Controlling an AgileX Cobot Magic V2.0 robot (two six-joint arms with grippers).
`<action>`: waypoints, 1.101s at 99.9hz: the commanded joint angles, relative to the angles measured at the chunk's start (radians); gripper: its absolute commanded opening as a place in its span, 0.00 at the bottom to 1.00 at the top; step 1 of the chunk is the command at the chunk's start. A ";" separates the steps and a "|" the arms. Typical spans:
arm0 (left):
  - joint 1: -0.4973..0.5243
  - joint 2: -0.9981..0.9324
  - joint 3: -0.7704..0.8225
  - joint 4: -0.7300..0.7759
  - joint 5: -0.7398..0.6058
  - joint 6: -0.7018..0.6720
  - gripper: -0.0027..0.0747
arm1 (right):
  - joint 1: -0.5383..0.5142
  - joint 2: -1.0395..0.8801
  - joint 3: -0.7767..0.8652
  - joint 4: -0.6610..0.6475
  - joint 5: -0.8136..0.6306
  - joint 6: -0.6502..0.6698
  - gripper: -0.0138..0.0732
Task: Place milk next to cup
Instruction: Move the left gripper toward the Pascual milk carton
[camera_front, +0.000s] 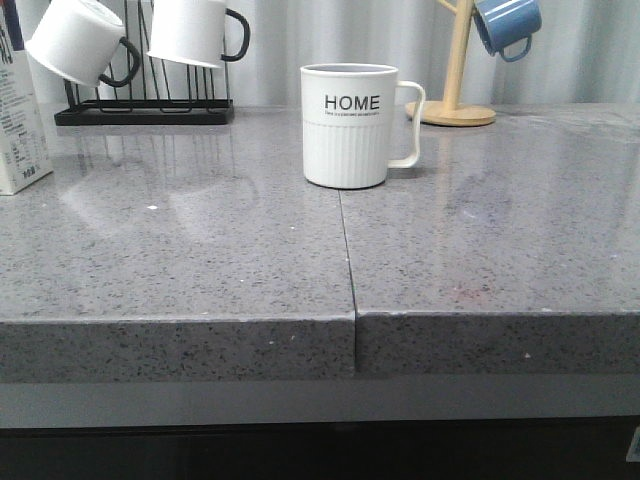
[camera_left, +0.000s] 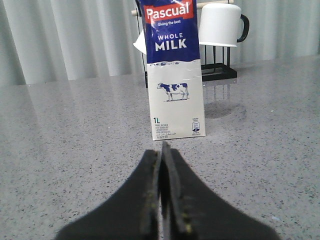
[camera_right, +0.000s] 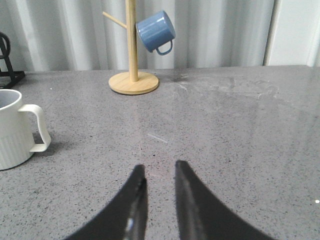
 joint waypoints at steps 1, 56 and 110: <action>-0.008 -0.031 0.051 -0.006 -0.084 -0.007 0.01 | -0.006 -0.044 -0.015 -0.015 -0.034 -0.003 0.20; -0.008 -0.031 0.051 -0.006 -0.084 -0.007 0.01 | -0.006 -0.082 -0.012 -0.015 0.009 -0.003 0.02; -0.008 -0.031 0.049 -0.006 -0.108 -0.007 0.01 | -0.006 -0.082 -0.012 -0.015 0.009 -0.003 0.02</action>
